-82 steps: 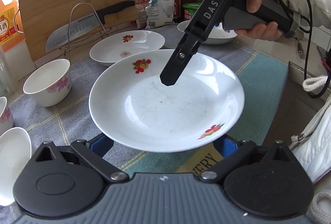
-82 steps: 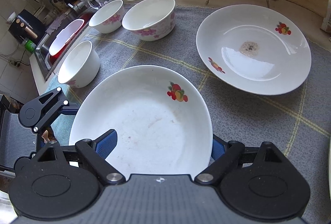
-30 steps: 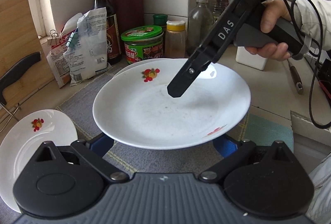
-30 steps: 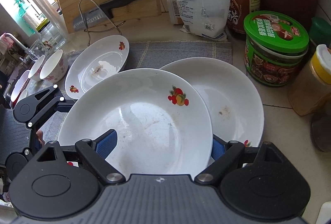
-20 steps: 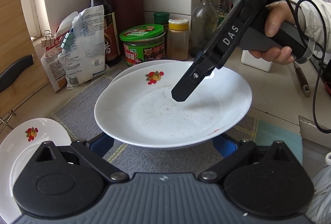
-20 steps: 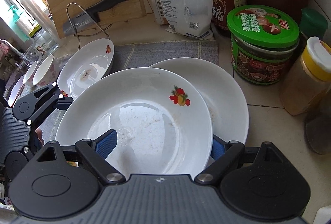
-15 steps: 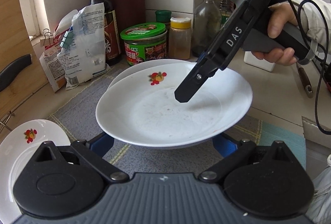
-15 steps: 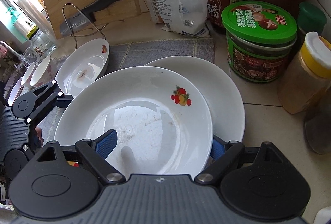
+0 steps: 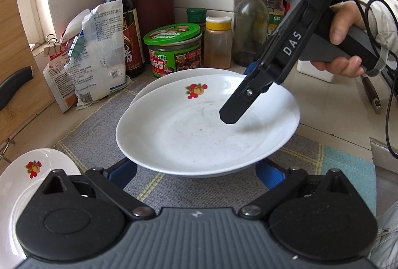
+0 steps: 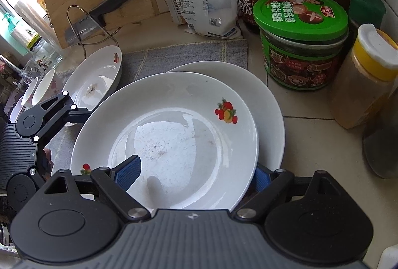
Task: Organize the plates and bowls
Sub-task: 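Lower the held plate onto the other plate with the right gripper, then settle the plate on the stack, open the right gripper and withdraw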
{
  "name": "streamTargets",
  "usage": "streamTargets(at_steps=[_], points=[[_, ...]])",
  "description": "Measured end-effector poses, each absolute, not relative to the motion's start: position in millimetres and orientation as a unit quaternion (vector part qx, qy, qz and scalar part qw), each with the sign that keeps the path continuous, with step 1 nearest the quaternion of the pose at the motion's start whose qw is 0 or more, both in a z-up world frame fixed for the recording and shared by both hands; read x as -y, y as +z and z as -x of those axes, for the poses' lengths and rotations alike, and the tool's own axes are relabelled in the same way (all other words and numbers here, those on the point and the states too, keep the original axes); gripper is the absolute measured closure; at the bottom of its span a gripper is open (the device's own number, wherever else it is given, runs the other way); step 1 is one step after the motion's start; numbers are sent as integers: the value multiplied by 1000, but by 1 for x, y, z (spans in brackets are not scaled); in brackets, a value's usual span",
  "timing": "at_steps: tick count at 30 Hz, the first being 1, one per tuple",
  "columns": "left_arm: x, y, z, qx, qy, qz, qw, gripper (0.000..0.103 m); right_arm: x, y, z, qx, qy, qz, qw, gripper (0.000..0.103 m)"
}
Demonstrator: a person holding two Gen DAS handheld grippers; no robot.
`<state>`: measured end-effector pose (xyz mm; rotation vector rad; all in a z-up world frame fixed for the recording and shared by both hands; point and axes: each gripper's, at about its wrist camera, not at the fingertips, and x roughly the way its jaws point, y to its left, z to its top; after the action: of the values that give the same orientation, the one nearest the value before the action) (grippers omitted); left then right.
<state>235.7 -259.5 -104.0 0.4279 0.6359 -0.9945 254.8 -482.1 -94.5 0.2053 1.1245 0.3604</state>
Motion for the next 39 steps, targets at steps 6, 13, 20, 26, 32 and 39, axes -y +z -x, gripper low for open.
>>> streamTargets(at_steps=[6,13,20,26,32,39], points=[[259,-104,-236,-296,-466,-204,809,2,482,-93,-253,-528,167,-97,827,9],[260,-104,-237,-296,-468,-206,807,2,483,-91,-251,-527,166,-97,828,9],[260,-105,-240,-299,-472,-206,804,1,484,-87,-245,-525,165,-101,829,9],[260,-104,-242,-303,-473,-204,802,0,484,-84,-240,-524,164,-104,829,9],[260,-104,-242,-303,-472,-205,802,0,482,-82,-237,-524,162,-100,830,9],[259,-102,-243,-296,-466,-209,807,1,482,-80,-236,-525,160,-101,830,9]])
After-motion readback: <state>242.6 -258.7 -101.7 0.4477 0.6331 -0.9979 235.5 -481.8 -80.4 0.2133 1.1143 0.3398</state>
